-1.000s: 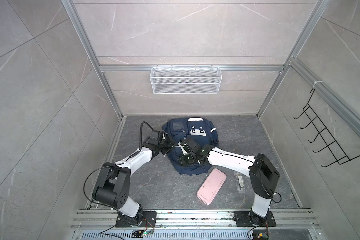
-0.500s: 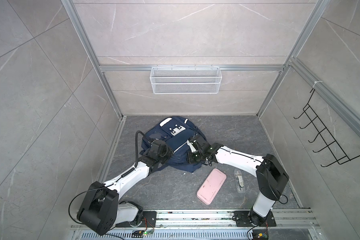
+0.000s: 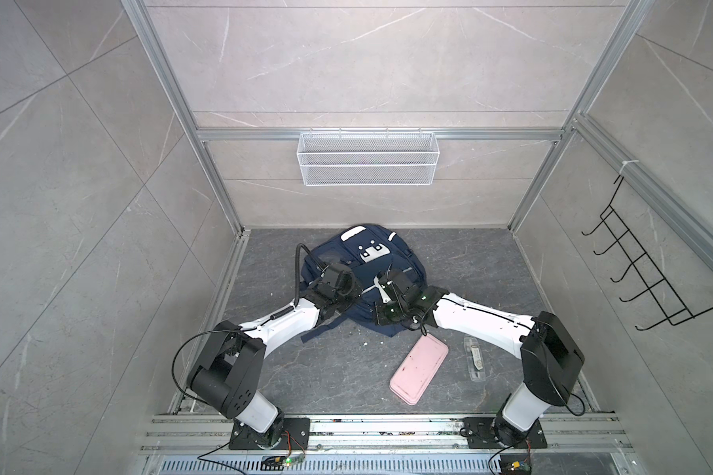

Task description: Pack the student bag

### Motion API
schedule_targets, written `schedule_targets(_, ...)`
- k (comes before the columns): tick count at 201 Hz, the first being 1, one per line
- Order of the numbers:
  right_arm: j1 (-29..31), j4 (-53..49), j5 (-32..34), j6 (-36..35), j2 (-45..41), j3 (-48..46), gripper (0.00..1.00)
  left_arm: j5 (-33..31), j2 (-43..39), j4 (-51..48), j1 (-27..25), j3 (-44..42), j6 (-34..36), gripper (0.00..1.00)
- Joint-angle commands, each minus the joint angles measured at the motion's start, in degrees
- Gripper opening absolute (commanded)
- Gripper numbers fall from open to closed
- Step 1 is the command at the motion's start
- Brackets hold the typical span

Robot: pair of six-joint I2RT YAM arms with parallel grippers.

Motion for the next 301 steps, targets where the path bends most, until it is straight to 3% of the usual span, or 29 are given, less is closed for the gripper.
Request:
schedule_targets(1, 1.0, 4.1, -1.1, 1.9, 0.7, 2.2, 0.00, 3.1, 0.7, 4.6, -2.3, 2.4, -0.5, 0.00)
schedule_targets(44, 0.9, 5.1, 0.8, 3.0, 3.2, 4.2, 0.00, 3.3, -0.4, 4.1, -2.5, 1.1, -0.2, 0.00)
schedule_targets(74, 0.8, 5.0, 1.1, 2.7, 1.7, 2.9, 0.00, 1.6, -3.9, -1.5, -1.6, 1.0, 3.7, 0.23)
schedule_targets(110, 0.8, 4.0, 0.4, 1.9, -2.1, -0.1, 0.00, 2.6, -7.3, -9.9, 4.6, 1.6, 9.6, 0.33)
schedule_targets(145, 0.8, 2.3, 1.1, 1.2, -6.2, -2.8, 0.00, 3.4, -8.6, -14.0, 11.5, 1.7, 14.3, 0.34)
schedule_targets(171, 0.8, 0.8, 3.3, 0.8, -9.5, -5.2, 0.00, 7.5, -4.3, -16.3, 15.5, 4.4, 17.4, 0.34)
schedule_targets(204, 0.8, -1.1, 4.6, 0.0, -12.2, -7.1, 0.00, 11.6, 2.1, -17.1, 15.8, 9.8, 20.9, 0.34)
schedule_targets(241, 0.2, -2.2, 5.5, -0.2, -14.5, -9.1, 0.00, 11.6, 7.4, -18.8, 15.8, 13.1, 22.2, 0.34)
schedule_targets(301, -0.6, -3.8, 5.6, -1.1, -14.5, -8.1, 0.00, 13.2, 9.2, -17.0, 15.8, 11.3, 21.3, 0.33)
